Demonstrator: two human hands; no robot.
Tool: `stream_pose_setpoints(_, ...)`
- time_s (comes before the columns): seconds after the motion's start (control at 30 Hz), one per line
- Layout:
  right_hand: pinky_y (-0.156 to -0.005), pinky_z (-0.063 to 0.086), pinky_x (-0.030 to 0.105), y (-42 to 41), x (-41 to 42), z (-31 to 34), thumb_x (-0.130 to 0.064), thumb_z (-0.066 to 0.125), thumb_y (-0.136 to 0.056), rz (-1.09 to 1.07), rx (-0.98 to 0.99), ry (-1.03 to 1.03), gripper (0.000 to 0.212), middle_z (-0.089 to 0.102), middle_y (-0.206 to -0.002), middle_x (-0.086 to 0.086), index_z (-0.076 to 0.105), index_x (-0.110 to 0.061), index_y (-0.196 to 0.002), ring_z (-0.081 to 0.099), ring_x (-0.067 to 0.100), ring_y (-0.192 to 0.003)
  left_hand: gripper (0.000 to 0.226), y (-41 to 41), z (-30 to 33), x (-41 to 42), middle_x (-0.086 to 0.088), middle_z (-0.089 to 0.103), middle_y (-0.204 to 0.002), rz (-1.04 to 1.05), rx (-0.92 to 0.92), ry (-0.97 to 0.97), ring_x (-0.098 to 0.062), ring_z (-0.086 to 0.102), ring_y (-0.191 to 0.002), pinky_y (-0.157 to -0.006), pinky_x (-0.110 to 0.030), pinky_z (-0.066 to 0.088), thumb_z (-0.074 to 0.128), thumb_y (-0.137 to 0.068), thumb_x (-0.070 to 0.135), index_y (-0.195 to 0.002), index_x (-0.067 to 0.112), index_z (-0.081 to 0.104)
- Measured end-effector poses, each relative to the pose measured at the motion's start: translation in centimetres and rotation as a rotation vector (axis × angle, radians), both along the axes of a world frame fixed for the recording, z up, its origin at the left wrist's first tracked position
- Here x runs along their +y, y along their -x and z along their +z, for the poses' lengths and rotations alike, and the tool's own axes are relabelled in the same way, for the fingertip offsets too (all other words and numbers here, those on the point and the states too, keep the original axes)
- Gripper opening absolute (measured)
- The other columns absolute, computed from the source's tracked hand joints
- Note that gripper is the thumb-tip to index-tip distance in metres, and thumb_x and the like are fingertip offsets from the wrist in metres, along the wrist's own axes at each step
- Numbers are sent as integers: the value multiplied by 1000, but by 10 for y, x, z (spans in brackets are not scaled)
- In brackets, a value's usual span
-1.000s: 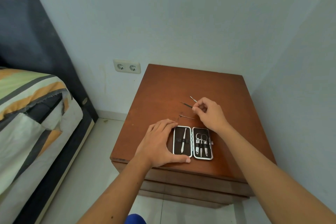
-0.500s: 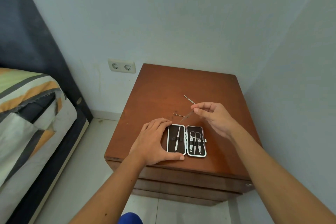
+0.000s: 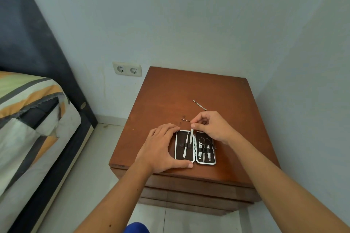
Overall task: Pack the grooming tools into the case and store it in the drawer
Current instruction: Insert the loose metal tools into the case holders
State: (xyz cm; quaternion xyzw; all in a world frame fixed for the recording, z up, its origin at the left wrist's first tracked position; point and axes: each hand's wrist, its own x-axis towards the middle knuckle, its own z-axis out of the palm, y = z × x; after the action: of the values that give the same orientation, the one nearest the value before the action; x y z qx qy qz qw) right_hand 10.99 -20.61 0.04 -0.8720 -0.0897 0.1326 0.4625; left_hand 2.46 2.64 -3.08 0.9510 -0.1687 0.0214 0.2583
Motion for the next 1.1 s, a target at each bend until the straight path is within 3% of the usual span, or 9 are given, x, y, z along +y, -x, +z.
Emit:
stream_pose_setpoints(0.13, -78, 57, 32, 3, 2, -4, -24, 87, -84, 43, -71, 123, 7, 78, -83, -4, 80, -24, -87, 65, 4, -73, 123, -1, 0, 0, 17, 37, -157, 1, 6, 5, -3, 27, -148, -126, -36, 20, 65, -58, 100, -156, 30, 39)
stream_pose_setpoints(0.2, -73, 50, 23, 8, 2, -4, -25, 86, -84, 56, -117, 164, 7, 76, -82, -7, 81, -27, -87, 59, -2, -69, 123, -1, 0, -1, 17, 38, -156, 1, 4, 7, -3, 27, -148, -126, -36, 21, 64, -57, 101, -155, 30, 40)
stream_pose_setpoints(0.27, -73, 42, 12, 18, 1, -2, -30, 84, -86, 77, -206, 217, 9, 72, -88, -13, 81, -30, -94, 58, -6, -77, 124, 0, 0, -1, 18, 38, -155, 0, 3, 10, -2, 28, -147, -126, -35, 21, 63, -56, 101, -155, 30, 40)
stream_pose_setpoints(0.4, -89, 36, 11, 41, -4, -8, -48, 83, -82, 141, -316, 302, 37, 61, -111, -18, 77, -34, -115, 47, 0, -105, 123, 0, 0, -1, 18, 39, -154, -6, 0, 9, -2, 29, -147, -125, -35, 22, 62, -57, 101, -154, 30, 40)
stream_pose_setpoints(0.53, -97, 31, 11, 55, -6, -18, -48, 86, -76, 118, -349, 245, 47, 54, -116, -22, 75, -32, -119, 43, 1, -114, 122, 0, -1, -1, 19, 38, -155, -6, -4, 8, -2, 29, -147, -125, -34, 21, 63, -58, 101, -154, 31, 40)
stream_pose_setpoints(0.63, -99, 31, 12, 58, -5, -17, -51, 83, -77, 110, -359, 264, 56, 52, -119, -22, 70, -30, -128, 41, 5, -116, 122, 1, -1, -1, 19, 36, -156, -6, -4, 9, -1, 27, -147, -125, -31, 19, 63, -58, 101, -155, 32, 39)
stream_pose_setpoints(0.8, -106, 36, 22, 58, -5, -12, -59, 76, -80, 208, -387, 345, 54, 49, -123, -20, 73, -29, -125, 39, 10, -117, 122, 0, -1, 0, 19, 36, -156, -11, -9, 4, 0, 27, -147, -126, -32, 19, 61, -58, 103, -155, 31, 39)
stream_pose_setpoints(1.1, -98, 45, 26, 62, -8, -10, -61, 70, -82, 303, -470, 403, 47, 49, -126, -13, 75, -28, -114, 42, 12, -112, 121, -1, -1, 0, 19, 36, -155, -12, -7, 3, 0, 27, -146, -125, -33, 21, 61, -60, 102, -155, 31, 39)
